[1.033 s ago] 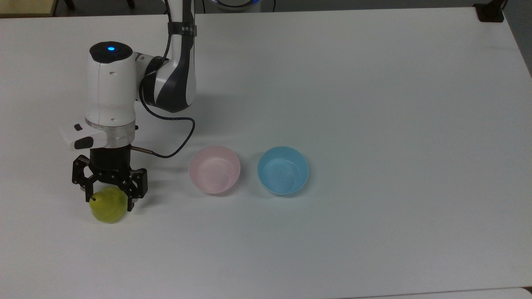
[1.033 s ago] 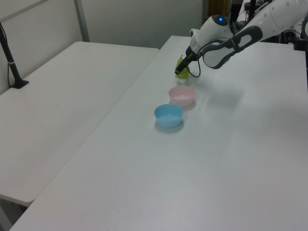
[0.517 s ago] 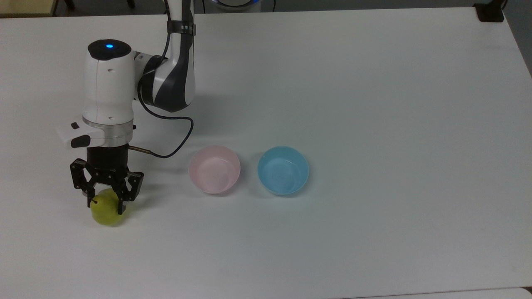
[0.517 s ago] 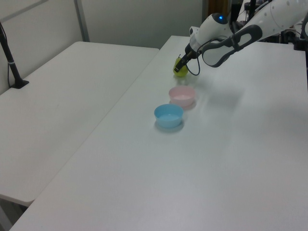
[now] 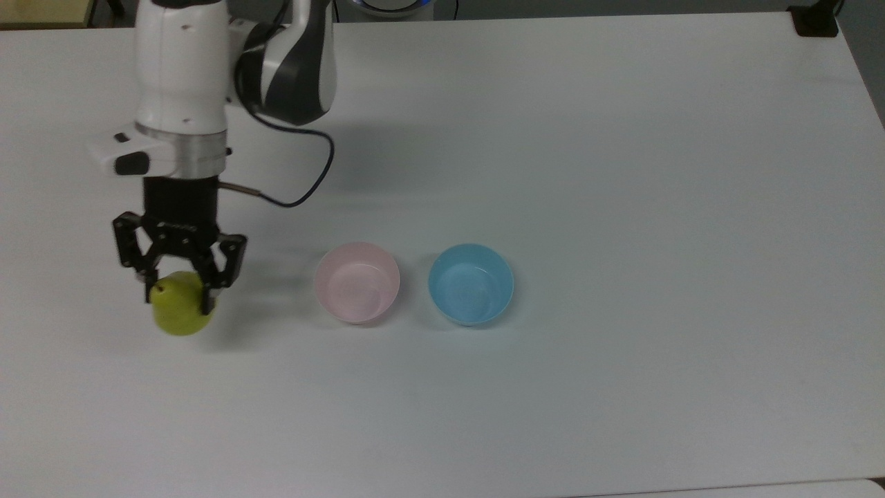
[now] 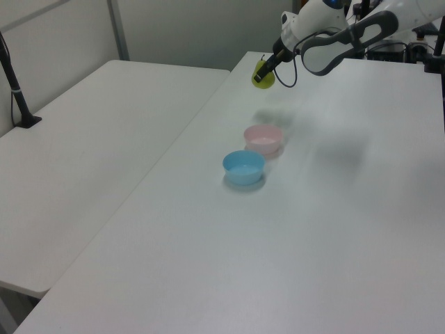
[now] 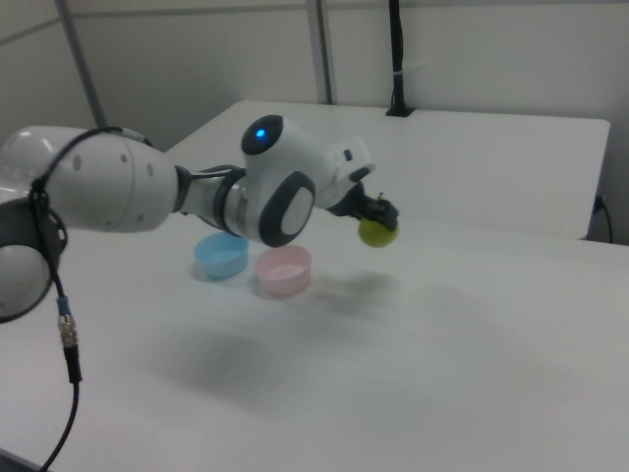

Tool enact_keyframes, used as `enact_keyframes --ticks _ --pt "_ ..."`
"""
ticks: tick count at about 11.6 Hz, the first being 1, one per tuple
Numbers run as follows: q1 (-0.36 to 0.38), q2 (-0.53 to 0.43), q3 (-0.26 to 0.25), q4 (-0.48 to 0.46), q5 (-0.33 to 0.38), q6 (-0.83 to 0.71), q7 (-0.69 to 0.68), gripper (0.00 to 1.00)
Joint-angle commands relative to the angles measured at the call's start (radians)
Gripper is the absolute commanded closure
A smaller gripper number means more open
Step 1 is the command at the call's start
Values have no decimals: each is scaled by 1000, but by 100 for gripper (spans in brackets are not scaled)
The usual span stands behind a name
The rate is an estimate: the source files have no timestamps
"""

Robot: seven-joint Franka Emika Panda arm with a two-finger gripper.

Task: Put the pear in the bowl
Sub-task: 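Lift the pear and carry it over the pink bowl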

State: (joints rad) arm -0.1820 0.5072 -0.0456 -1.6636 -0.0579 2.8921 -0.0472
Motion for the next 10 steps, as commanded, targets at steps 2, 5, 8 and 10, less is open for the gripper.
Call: enact_keyframes --ticks 2,5,8,10 --pt "116 -212 -5 -301 -8 4 71 55" --pt "189 -227 -5 -320 -8 3 153 54" --pt "203 -207 -5 -332 -10 7 158 53" --pt "217 -200 -5 -332 -10 9 159 53"
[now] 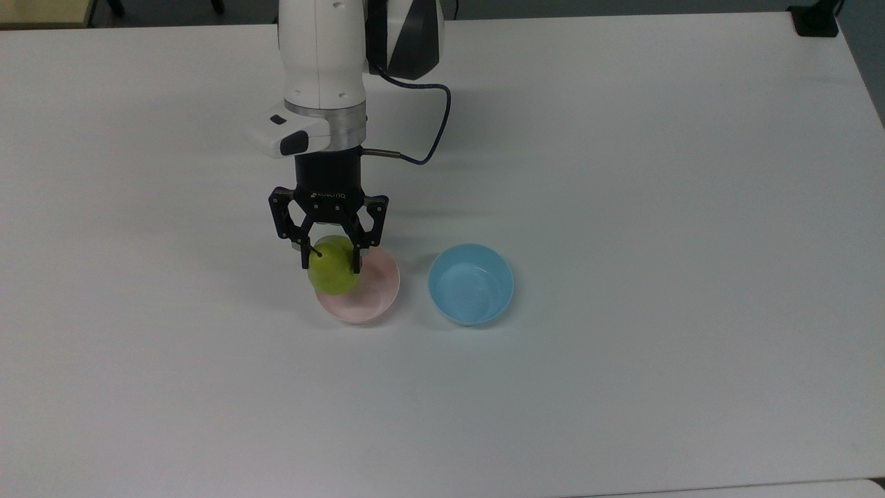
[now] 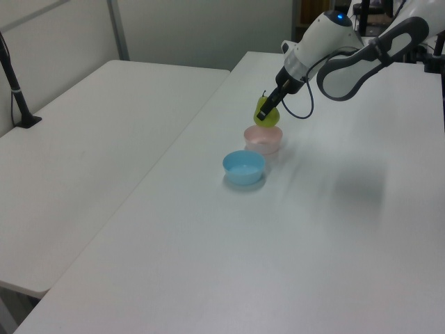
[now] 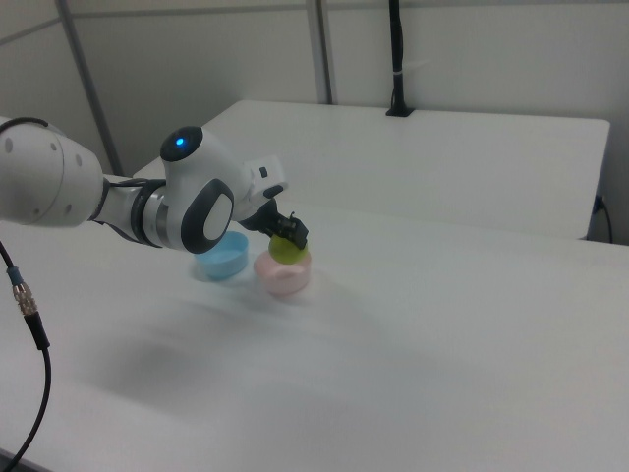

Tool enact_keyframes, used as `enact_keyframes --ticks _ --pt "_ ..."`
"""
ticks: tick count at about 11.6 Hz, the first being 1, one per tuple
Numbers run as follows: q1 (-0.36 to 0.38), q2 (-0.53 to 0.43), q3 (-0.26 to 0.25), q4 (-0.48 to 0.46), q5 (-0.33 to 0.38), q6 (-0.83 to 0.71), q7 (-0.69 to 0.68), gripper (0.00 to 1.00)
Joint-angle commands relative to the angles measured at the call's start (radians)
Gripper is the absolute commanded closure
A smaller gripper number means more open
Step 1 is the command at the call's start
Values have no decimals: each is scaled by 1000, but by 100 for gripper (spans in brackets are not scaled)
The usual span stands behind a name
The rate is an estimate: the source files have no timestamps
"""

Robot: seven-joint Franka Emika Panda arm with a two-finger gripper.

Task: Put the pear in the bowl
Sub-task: 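Lift the pear and carry it over the pink bowl, then lower the pear into the pink bowl and open the gripper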

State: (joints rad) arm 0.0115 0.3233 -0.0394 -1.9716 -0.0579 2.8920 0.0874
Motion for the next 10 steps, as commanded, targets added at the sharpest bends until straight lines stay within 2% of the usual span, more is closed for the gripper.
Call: enact_keyframes --ticks 1,3,5,6,7,8,9,10 --pt "25 -4 -11 -21 -11 10 25 53" --pt "27 22 -11 -24 -10 83 28 51" --pt "27 28 -11 -26 -10 87 31 49" --pt "28 40 -11 -24 -10 87 31 38" --pt "30 46 -11 -24 -10 88 31 33" --pt "30 48 -11 -24 -10 88 32 19" --pt "30 48 -11 -24 -8 88 34 12" --pt "30 48 -10 -24 -8 88 37 0"
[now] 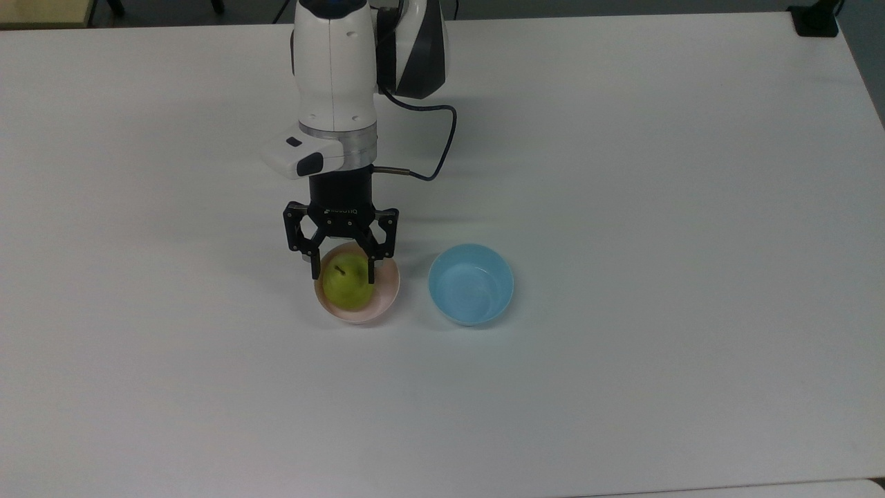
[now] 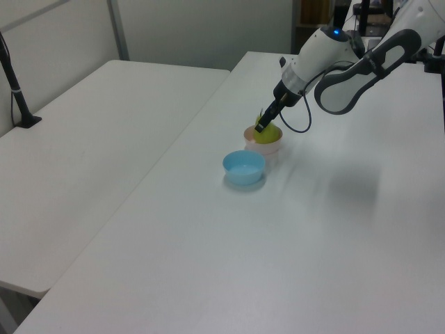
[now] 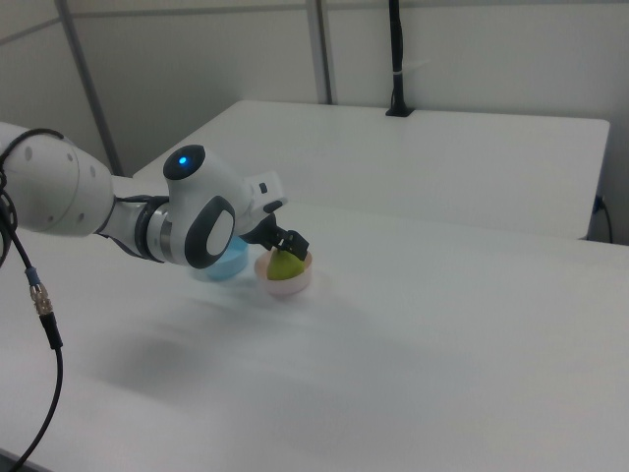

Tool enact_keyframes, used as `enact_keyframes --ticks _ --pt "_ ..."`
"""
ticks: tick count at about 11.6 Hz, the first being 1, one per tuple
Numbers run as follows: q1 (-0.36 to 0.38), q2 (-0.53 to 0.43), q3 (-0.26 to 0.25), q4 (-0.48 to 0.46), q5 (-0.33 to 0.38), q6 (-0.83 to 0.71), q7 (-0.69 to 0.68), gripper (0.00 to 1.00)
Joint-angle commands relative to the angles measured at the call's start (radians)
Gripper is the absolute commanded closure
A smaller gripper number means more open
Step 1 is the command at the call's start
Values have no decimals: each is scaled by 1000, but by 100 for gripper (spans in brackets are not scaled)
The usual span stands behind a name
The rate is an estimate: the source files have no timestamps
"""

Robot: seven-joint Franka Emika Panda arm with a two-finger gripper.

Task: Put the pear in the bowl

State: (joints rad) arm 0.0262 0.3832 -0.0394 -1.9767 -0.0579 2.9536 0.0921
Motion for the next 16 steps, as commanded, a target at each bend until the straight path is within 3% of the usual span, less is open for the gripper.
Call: enact_keyframes --ticks 1,4,6,8,11,16 --pt "17 -13 -11 -17 -8 25 47 0" --pt "30 -55 -11 -8 -8 16 83 0" --pt "47 -90 -11 15 -8 -72 115 0" --pt "60 -112 -11 86 -8 -227 136 0" --pt "67 -151 -7 223 -8 -585 135 0" --pt "67 -311 -11 253 -10 -988 114 0"
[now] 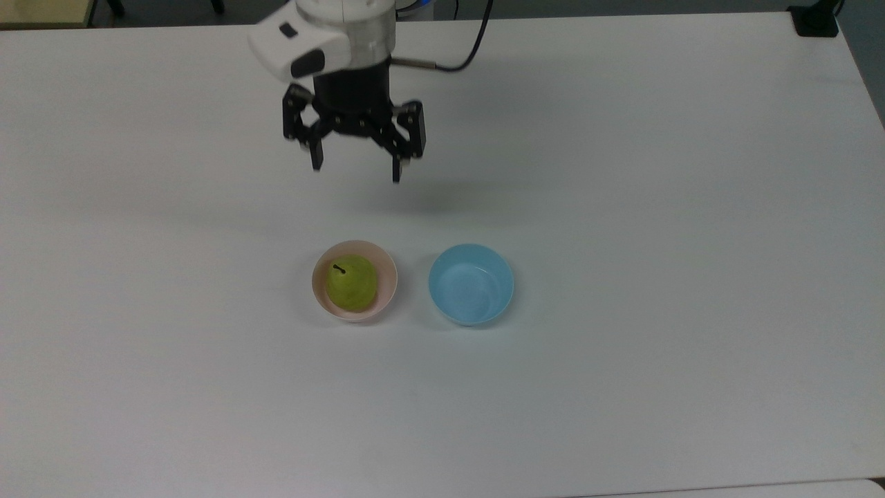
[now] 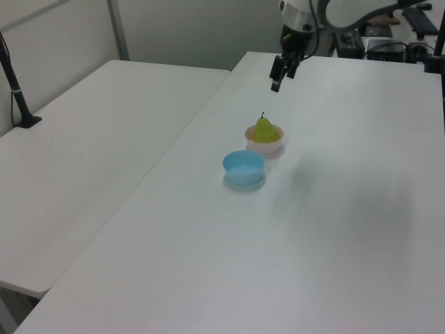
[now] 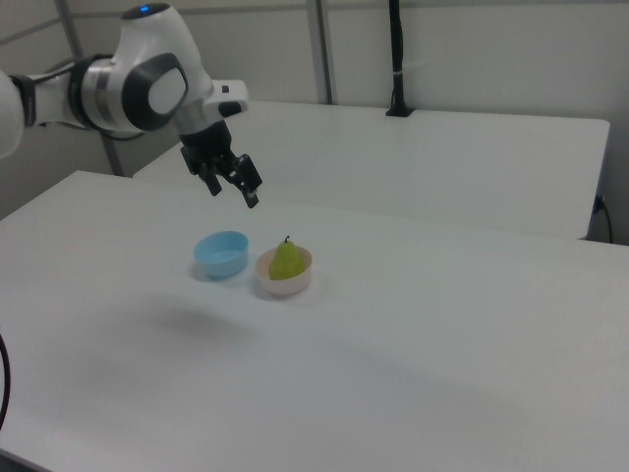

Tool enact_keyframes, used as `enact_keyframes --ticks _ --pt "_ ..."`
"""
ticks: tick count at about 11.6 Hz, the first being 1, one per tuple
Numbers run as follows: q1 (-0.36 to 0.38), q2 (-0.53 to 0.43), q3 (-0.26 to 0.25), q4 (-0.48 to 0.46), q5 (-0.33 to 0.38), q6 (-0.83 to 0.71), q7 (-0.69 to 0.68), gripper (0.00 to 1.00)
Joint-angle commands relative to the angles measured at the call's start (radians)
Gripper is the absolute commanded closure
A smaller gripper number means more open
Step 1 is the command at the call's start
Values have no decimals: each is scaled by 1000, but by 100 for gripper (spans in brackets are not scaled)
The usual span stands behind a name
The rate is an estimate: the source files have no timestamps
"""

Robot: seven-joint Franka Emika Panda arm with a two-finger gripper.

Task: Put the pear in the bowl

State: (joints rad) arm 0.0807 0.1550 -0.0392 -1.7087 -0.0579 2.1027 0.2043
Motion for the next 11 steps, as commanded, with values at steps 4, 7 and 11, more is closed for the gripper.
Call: enact_keyframes --ticks 4,7,11 --pt "14 -166 -8 -15 -7 -357 -14 0" --pt "13 -164 -7 0 -7 -391 -42 0" --pt "13 -163 -7 -2 -7 -391 -42 0"
